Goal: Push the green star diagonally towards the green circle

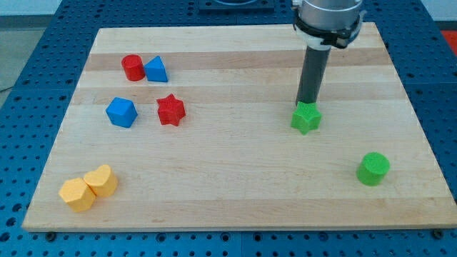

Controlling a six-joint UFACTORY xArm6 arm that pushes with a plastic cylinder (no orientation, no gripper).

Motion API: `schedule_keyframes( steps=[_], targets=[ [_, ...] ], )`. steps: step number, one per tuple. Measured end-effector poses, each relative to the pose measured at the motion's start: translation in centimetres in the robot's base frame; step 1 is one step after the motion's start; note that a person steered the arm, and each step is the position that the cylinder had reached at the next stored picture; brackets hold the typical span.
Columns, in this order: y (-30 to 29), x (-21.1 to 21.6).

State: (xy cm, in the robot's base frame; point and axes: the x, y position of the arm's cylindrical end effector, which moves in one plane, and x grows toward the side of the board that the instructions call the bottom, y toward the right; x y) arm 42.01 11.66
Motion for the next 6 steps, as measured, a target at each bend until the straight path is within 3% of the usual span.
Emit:
schedule_keyframes(
  steps=[2,3,4,5,6],
  targets=[
    [-2.8,-4.1],
    [-2.9,-0.6],
    [2.6,4.7],
    [6.4,7.0],
    [6.2,4.9]
  ],
)
